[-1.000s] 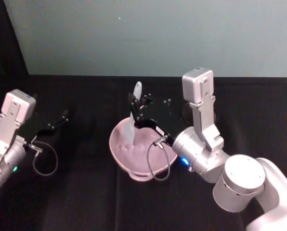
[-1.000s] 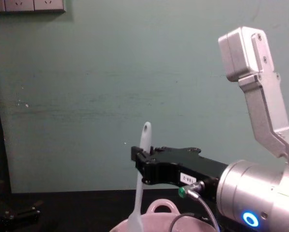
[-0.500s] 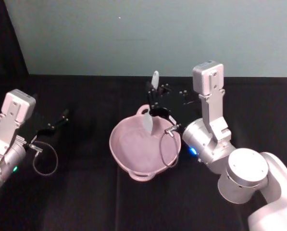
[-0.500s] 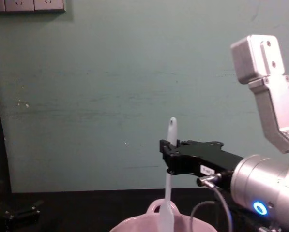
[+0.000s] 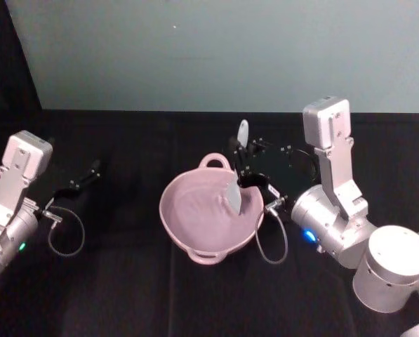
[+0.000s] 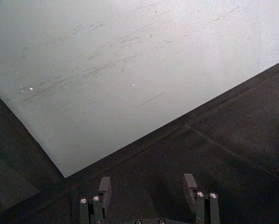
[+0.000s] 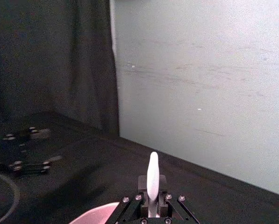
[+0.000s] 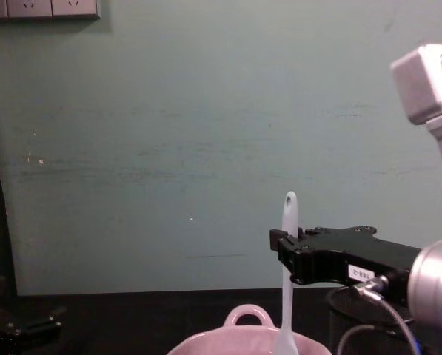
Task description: Use the one hand to pick up the spoon and stir the clear water in the bowl.
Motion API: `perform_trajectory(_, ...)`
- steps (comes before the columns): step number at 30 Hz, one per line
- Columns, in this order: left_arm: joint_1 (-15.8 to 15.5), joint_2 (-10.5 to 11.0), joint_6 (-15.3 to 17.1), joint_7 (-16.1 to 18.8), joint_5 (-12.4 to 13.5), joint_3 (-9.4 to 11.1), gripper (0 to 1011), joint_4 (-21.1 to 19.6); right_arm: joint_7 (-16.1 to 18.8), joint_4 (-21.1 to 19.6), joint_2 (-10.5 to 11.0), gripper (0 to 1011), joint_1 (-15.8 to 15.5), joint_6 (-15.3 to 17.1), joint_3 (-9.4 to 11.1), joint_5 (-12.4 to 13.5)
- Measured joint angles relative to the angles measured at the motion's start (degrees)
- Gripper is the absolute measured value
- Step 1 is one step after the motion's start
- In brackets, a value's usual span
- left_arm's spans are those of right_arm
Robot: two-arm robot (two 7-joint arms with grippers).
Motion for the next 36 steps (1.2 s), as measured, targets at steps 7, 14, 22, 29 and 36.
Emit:
perform_trajectory(7, 0.0, 0.0, 0.0, 0.0, 0.0, 0.0, 1011, 0.0, 2.3, -5.5, 1.8, 114, -3.3, 1.4, -0.6, 2.7)
perform_trajectory(14, 0.0, 0.0, 0.0, 0.0, 0.0, 0.0, 1011, 0.0, 4.1, -6.3, 2.1, 114, -3.8, 3.2, -2.8, 5.6)
perform_trajectory(22, 0.0, 0.0, 0.0, 0.0, 0.0, 0.0, 1011, 0.0, 4.0, -2.7, 0.7, 114, -1.2, 3.0, -5.0, 6.7)
perform_trajectory(29, 0.0, 0.0, 0.0, 0.0, 0.0, 0.0, 1011, 0.0, 2.3, 3.1, -1.6, 114, 2.0, -0.5, -5.7, 6.4)
perform_trajectory(36, 0.0, 0.0, 0.0, 0.0, 0.0, 0.0, 1011, 0.0, -0.5, 8.1, -3.7, 114, 4.6, -4.6, -4.4, 4.9)
